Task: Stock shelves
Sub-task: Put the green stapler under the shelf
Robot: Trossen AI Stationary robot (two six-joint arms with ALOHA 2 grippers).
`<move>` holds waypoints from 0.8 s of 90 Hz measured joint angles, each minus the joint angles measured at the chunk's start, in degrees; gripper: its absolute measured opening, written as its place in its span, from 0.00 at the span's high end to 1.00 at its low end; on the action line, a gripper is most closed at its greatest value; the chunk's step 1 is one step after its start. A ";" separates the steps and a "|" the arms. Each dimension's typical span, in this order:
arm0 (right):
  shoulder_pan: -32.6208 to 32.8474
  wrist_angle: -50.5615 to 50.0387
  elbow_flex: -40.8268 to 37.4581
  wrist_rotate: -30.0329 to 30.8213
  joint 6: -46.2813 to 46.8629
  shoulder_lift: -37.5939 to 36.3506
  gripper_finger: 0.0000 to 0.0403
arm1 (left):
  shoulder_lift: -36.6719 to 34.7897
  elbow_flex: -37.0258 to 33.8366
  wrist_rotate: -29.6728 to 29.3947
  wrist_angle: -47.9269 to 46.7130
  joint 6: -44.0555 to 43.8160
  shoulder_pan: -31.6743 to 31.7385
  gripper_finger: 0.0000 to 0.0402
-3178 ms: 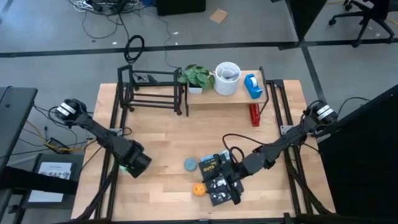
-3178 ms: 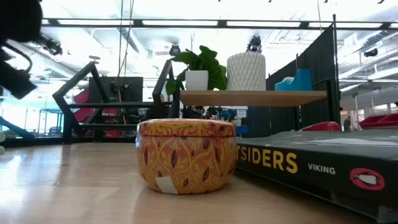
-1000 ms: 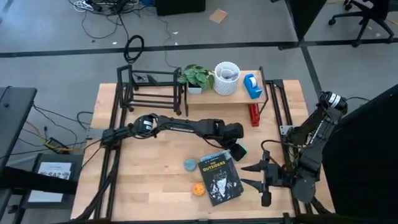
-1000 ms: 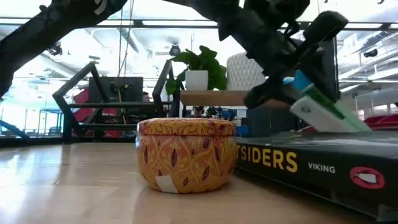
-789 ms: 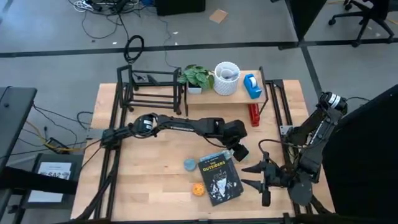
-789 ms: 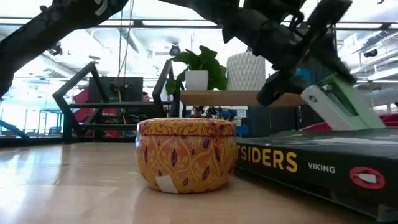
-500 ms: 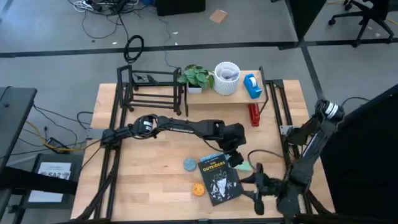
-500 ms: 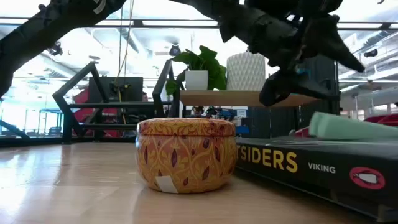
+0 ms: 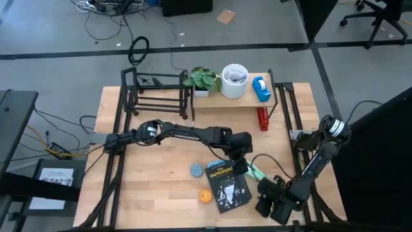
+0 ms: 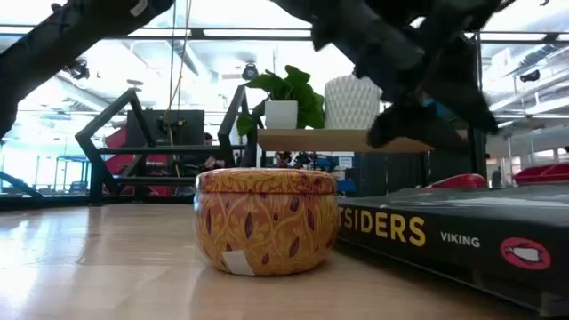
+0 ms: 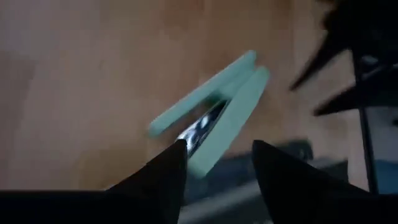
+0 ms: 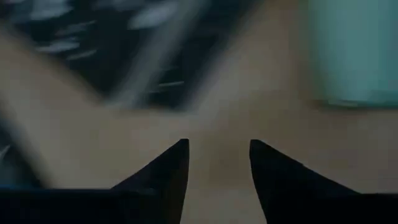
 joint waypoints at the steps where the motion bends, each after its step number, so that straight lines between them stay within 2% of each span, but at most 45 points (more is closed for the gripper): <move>1: -0.01 -0.53 0.00 -0.03 0.26 -0.08 0.67 | 0.18 0.00 -0.03 0.65 0.21 -0.07 0.61; 12: -0.45 -2.30 0.00 -0.32 0.21 -0.42 0.68 | 2.09 -0.02 -2.29 7.14 0.60 -0.67 0.61; 23: -1.31 -2.34 0.00 -0.91 -0.85 -0.42 0.69 | 3.18 -0.02 -8.65 7.59 0.71 -0.39 0.61; 32: -2.27 -3.64 0.00 -0.98 -1.33 -0.44 0.69 | 3.65 -0.06 -10.68 7.13 0.64 0.52 0.61; 43: -3.38 -7.50 0.00 -1.07 0.32 -0.44 0.69 | 4.13 -0.28 -10.33 6.65 -0.80 1.89 0.61; 54: -3.76 -12.10 0.00 -0.95 3.00 -1.61 0.69 | 4.98 -0.35 -6.97 3.55 -2.91 2.87 0.61; 72: -3.68 -22.14 0.02 4.24 7.08 -5.85 0.70 | 5.82 -0.24 -2.51 3.04 -3.91 1.98 0.61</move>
